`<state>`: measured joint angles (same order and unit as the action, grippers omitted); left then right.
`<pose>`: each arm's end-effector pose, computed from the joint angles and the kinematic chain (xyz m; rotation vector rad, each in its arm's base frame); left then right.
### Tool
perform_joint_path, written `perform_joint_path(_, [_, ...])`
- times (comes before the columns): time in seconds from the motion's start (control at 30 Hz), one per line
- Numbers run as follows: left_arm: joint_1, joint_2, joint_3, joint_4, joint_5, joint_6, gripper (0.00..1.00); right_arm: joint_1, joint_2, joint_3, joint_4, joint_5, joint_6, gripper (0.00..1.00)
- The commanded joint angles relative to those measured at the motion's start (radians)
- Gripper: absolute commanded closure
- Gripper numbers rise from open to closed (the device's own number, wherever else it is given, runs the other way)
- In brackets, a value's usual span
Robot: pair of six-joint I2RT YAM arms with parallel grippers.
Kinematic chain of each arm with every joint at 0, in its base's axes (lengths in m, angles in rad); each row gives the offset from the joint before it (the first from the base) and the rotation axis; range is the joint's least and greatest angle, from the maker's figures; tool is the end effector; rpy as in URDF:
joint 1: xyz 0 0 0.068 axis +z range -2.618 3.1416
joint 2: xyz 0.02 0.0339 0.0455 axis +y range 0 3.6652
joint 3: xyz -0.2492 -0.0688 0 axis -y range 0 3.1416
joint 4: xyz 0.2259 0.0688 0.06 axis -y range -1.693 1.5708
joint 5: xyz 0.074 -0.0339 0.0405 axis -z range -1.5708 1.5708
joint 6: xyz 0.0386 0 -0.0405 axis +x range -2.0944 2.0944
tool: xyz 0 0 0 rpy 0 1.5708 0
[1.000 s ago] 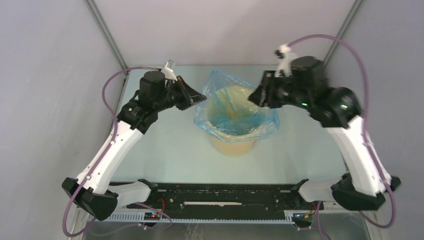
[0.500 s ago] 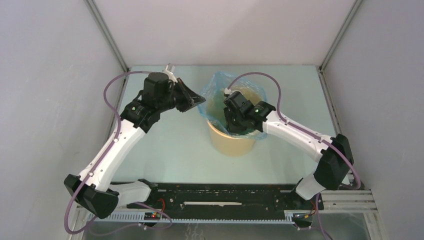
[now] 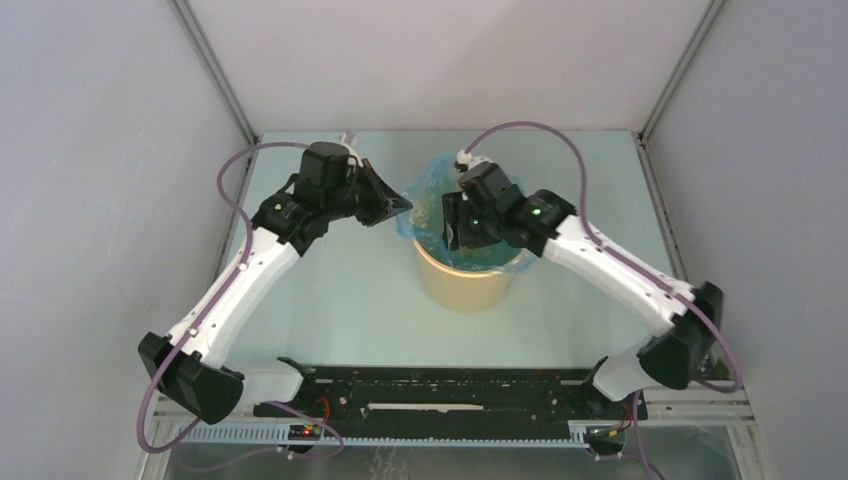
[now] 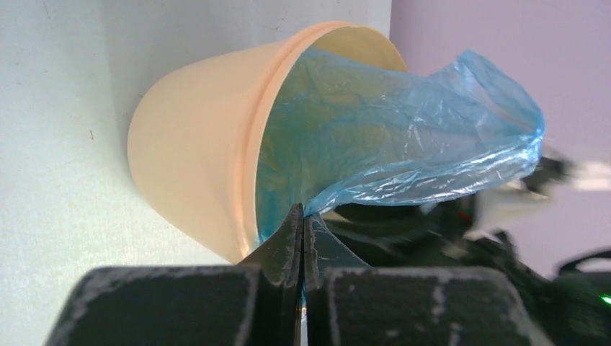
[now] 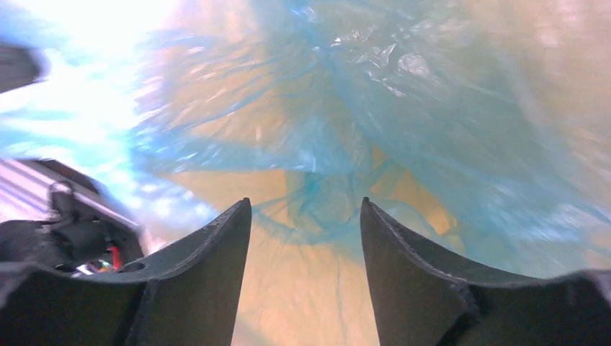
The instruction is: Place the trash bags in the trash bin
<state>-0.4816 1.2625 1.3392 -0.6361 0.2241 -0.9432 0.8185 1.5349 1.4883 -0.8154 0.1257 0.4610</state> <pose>0.2261 -0.1279 0.3688 -0.3879 2.2790 -1.0316 0.2171 0.2249 0.3267 -0.3823 2.4395 0.4207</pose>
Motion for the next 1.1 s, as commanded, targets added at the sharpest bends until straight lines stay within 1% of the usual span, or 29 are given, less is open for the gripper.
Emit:
perform_joint_path(0.0, [0.002, -0.046, 0.105, -0.022, 0.029, 0.036, 1.0, -0.022, -0.136, 0.06, -0.018, 0.011, 0.007, 0.31])
perform_joint_path(0.07, [0.001, -0.062, 0.101, -0.033, 0.036, 0.018, 1.0, -0.043, -0.141, 0.04, 0.038, 0.023, 0.002, 0.33])
perform_joint_path(0.13, [0.002, -0.081, 0.093, -0.037, 0.037, -0.01, 1.0, -0.057, -0.125, 0.029, 0.113, 0.067, 0.014, 0.4])
perform_joint_path(0.2, [0.003, -0.097, 0.093, -0.037, 0.034, -0.029, 1.0, -0.057, -0.104, 0.004, 0.235, 0.107, 0.009, 0.5])
perform_joint_path(0.23, [0.003, -0.102, 0.092, -0.037, 0.032, -0.036, 1.0, -0.052, -0.089, -0.025, 0.301, 0.124, 0.001, 0.51])
perform_joint_path(0.27, [0.003, -0.105, 0.085, -0.033, 0.029, -0.045, 1.0, -0.046, -0.069, -0.045, 0.356, 0.137, -0.012, 0.52])
perform_joint_path(0.33, [0.003, -0.097, 0.062, -0.014, 0.055, -0.068, 1.0, -0.035, -0.017, -0.071, 0.414, 0.183, -0.018, 0.53])
perform_joint_path(0.47, [0.002, -0.063, 0.025, 0.023, 0.094, -0.081, 1.0, -0.035, 0.098, -0.098, 0.436, 0.197, -0.014, 0.53])
perform_joint_path(0.57, [0.003, -0.068, 0.032, 0.011, 0.075, -0.061, 1.0, -0.035, 0.121, -0.098, 0.395, 0.172, -0.029, 0.53])
perform_joint_path(0.67, [0.003, -0.075, 0.06, -0.007, 0.063, -0.035, 1.0, -0.034, 0.072, -0.096, 0.33, 0.114, -0.03, 0.51])
perform_joint_path(0.8, [0.005, -0.074, 0.087, -0.027, 0.047, 0.002, 1.0, -0.029, -0.04, -0.056, 0.177, 0.051, -0.016, 0.35])
perform_joint_path(0.83, [0.006, -0.074, 0.091, -0.028, 0.042, 0.011, 1.0, -0.028, -0.07, -0.043, 0.149, 0.024, -0.02, 0.3])
perform_joint_path(0.87, [0.007, -0.074, 0.093, -0.029, 0.041, 0.018, 1.0, -0.032, -0.098, -0.027, 0.115, -0.014, -0.029, 0.27])
perform_joint_path(0.9, [0.008, -0.074, 0.093, -0.031, 0.038, 0.029, 1.0, -0.036, -0.121, -0.007, 0.08, -0.046, -0.038, 0.25])
perform_joint_path(0.97, [0.009, -0.075, 0.093, -0.042, 0.029, 0.051, 1.0, -0.06, -0.164, 0.036, 0.01, -0.178, -0.066, 0.25])
perform_joint_path(1.07, [0.014, -0.076, 0.092, -0.061, 0.018, 0.068, 1.0, -0.111, -0.21, 0.117, -0.094, -0.243, -0.11, 0.24])
